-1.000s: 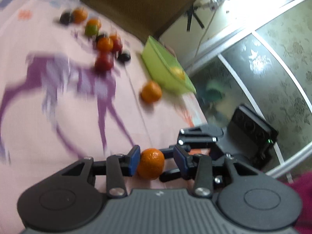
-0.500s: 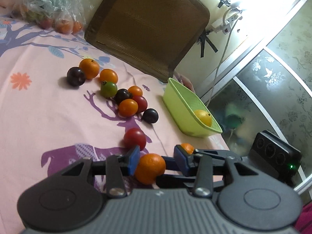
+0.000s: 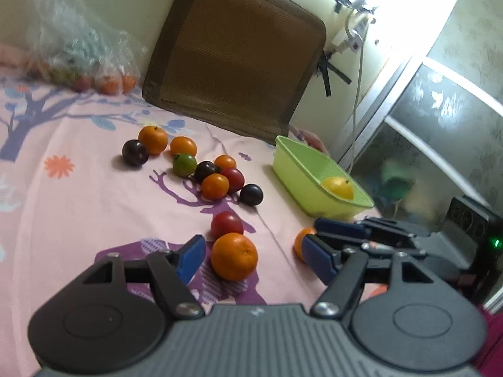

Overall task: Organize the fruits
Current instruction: 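Carry both mandarins into the green basket and open both tools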

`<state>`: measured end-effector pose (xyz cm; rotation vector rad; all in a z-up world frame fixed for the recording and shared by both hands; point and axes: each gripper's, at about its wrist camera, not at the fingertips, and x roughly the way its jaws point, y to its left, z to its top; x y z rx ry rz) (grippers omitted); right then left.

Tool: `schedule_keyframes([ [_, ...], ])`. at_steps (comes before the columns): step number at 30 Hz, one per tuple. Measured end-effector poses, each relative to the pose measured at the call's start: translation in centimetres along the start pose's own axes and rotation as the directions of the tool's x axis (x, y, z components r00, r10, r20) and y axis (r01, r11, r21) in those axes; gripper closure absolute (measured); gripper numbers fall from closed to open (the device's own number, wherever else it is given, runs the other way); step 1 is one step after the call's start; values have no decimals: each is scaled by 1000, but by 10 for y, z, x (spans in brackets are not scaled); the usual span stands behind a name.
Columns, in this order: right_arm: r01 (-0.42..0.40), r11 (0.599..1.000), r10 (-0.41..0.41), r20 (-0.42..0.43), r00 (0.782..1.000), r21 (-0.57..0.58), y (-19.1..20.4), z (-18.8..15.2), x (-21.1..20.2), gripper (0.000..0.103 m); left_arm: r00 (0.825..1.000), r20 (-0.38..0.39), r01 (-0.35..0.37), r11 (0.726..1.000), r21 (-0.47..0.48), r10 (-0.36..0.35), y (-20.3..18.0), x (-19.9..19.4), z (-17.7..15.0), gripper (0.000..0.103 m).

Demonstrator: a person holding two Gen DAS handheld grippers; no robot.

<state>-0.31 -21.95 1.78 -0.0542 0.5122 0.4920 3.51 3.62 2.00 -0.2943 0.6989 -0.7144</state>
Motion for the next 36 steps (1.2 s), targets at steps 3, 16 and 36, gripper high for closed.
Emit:
schedule_keyframes([
  [3,78,997,-78,4,997,-9,-3,-8,-7,56,999,-28,-42,998,42,43,-6,12,0,34],
  [16,132,984,-136,-22,991,-122,13,-24,6,61,997,-69,-28,997,76,34,-19,19,-8,66],
  [36,472,880,-473,163,866,46,-49,3,-7,58,975,-157,175,980,91,-159,-92,201,108,61],
])
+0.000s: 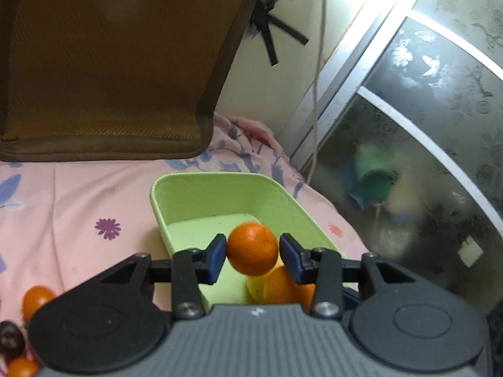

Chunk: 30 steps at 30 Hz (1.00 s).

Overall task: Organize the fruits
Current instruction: 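Carry both mandarins into the green basket and open both tools, then grasp a black tomato with the right tool while the left grasps a red tomato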

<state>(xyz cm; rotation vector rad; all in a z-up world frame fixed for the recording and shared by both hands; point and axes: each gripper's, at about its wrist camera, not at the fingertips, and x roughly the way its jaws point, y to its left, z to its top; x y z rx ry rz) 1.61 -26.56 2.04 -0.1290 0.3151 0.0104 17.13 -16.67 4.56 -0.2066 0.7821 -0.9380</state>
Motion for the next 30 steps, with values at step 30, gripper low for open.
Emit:
schedule_keyframes([
  [30,-256,966,258,-147,955,34,81,-8,7,62,932,206,-260,947,-191,297,101,-197,-92,47],
])
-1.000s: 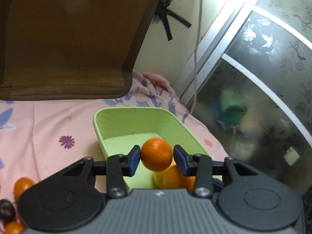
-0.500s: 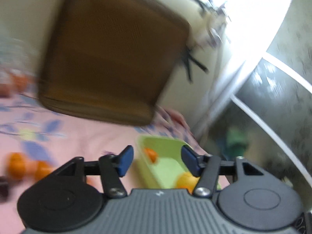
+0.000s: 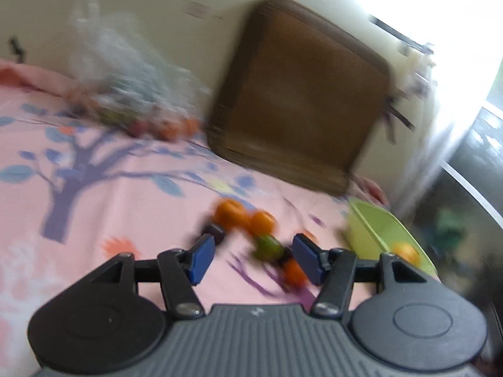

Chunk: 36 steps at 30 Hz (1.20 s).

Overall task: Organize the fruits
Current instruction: 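Grasp a black tomato with the right tool while the left grasps a red tomato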

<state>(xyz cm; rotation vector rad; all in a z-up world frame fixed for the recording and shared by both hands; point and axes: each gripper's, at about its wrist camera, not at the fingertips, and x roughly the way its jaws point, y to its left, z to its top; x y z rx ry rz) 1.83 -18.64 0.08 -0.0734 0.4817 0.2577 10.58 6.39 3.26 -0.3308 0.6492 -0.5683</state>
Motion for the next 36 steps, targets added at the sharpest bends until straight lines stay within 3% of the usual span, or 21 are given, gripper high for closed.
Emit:
schedule_keyframes([
  [3,13,1000,-13,-22,1000,-14,-1,7,11,62,997,-41,69,994,83,-66,-23,3,-17,46],
  [5,10,999,-11,-40,999,-37,-1,11,20,62,995,-69,86,986,144,-77,-39,8,-28,40],
  [9,-2,998,-2,-71,997,-61,-2,16,37,62,996,-78,58,964,258,-39,-57,13,-44,38],
  [14,-3,998,-2,-77,997,-70,-2,21,49,63,996,-88,5,959,285,21,-59,18,-50,38],
  [18,-25,999,20,-104,994,-47,-6,22,55,69,995,-81,-32,951,306,60,-64,22,-54,38],
  [19,-29,999,24,-113,993,-44,-6,22,56,74,994,-83,-38,950,310,67,-65,24,-55,40],
  [25,-30,999,27,-110,994,-29,-6,20,51,75,991,-85,-68,939,336,102,-70,28,-57,70],
  [28,-16,1000,14,-99,995,-15,-8,12,33,75,991,-82,-74,937,341,108,-73,26,-60,73],
  [32,55,998,-57,-76,995,-25,-16,-7,-3,75,992,-128,29,957,287,8,-82,27,-64,73],
  [36,166,986,-164,-70,984,27,-37,-25,-39,75,984,-165,118,935,335,-65,-116,36,-77,73],
])
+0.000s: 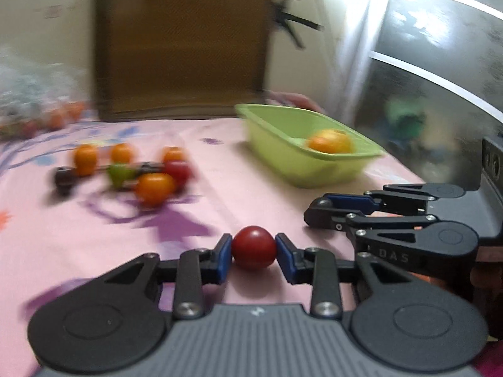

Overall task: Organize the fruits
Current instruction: 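Grasp a black tomato with the right tool while the left grasps a red tomato, then lower both tomatoes into the green basket and open both tools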

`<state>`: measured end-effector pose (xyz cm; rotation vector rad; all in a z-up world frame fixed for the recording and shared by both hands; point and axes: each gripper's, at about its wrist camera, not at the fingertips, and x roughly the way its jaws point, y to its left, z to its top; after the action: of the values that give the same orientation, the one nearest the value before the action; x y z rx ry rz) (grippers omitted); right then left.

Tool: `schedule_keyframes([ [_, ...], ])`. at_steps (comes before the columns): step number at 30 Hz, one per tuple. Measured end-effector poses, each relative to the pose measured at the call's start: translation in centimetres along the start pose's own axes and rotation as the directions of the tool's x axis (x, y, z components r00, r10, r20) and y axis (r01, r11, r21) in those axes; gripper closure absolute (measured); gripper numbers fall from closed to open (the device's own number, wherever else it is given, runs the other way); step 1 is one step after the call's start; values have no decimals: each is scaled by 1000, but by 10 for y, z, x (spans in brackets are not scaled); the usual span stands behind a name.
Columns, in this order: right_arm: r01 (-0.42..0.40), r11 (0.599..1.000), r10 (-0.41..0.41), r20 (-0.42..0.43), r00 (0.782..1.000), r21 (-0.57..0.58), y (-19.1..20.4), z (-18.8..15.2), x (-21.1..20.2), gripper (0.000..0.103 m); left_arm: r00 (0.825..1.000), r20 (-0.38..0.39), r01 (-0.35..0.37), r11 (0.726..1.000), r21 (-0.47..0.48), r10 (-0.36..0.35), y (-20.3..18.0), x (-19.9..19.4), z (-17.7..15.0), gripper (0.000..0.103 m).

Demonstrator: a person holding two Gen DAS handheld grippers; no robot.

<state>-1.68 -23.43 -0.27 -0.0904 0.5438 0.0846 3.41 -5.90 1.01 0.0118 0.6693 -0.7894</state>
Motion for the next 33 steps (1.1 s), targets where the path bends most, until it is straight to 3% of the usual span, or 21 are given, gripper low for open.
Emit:
schedule_keyframes([
  [4,109,991,-111,20,994,73,-29,-19,-31,74,995,-41,96,993,66,-94,-40,22,2,73],
  [8,159,980,-165,36,986,122,-47,-30,-46,74,991,-66,128,981,146,-119,-76,44,4,73],
  [11,163,977,-167,23,986,137,-54,-37,-46,73,994,-63,94,979,178,-84,-93,55,6,71],
  [14,143,979,-149,28,989,144,-57,-42,-44,73,998,-53,54,980,193,-45,-101,56,3,49],
  [17,120,981,-127,39,991,152,-59,-44,-44,72,999,-34,-1,974,227,9,-103,53,1,45],
  [20,117,982,-124,40,991,151,-61,-49,-48,71,999,-41,-15,970,243,26,-106,56,0,50],
  [23,116,984,-124,47,991,137,-61,-54,-55,72,999,-40,1,964,266,11,-110,56,-1,74],
  [26,122,986,-129,58,990,114,-59,-54,-57,75,999,-47,18,960,279,-5,-113,57,-1,74],
  [29,112,983,-126,88,988,147,-66,-49,-59,76,996,-58,79,972,222,-67,-105,55,10,74],
  [33,89,980,-118,164,979,176,-77,-26,-58,76,995,6,92,973,211,-95,-98,53,47,74],
])
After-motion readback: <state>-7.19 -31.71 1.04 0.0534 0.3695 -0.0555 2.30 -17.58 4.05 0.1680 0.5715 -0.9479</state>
